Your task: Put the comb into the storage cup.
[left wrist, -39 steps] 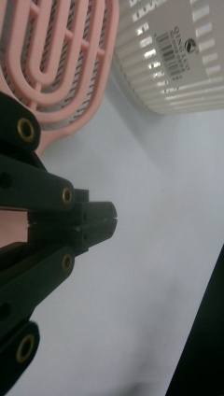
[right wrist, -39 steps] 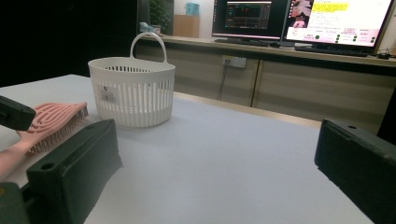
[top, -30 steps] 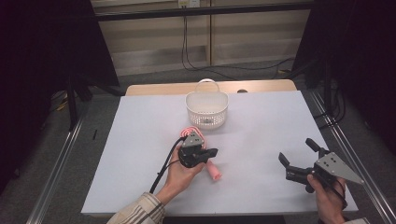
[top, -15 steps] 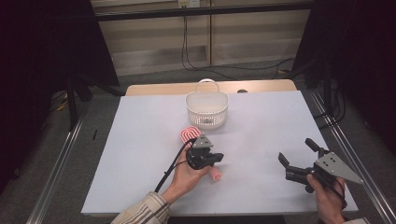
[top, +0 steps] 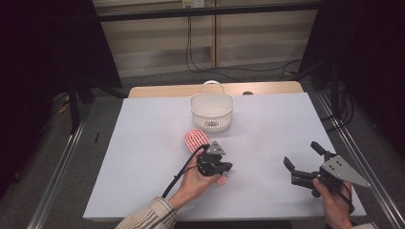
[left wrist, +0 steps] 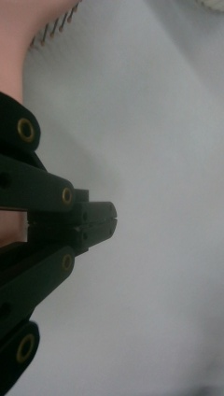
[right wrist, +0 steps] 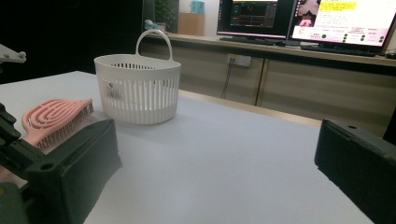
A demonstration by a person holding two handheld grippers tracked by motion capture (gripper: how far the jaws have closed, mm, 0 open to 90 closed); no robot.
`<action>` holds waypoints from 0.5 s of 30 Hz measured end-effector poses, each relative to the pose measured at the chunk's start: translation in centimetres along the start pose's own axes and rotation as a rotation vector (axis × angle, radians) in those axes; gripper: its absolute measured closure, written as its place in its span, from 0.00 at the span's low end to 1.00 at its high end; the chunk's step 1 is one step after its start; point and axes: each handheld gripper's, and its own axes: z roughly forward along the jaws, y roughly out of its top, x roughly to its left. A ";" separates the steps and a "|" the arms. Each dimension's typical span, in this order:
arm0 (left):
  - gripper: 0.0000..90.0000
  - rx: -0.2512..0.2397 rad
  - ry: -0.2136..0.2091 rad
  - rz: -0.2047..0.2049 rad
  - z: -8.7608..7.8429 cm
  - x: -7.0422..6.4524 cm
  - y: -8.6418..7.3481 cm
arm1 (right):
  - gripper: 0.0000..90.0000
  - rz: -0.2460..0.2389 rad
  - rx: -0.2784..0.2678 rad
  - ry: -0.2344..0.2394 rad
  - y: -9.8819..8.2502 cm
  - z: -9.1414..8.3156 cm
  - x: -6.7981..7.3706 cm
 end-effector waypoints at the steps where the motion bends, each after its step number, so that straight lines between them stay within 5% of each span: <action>1: 1.00 0.000 0.000 0.000 0.0 0.0 0.0 | 0.00 0.000 0.000 0.000 0.0 0.0 0.0; 15: 1.00 0.054 -0.005 -0.003 0.4 0.0 -0.3 | 0.00 -0.004 -0.002 -0.001 0.0 0.0 0.0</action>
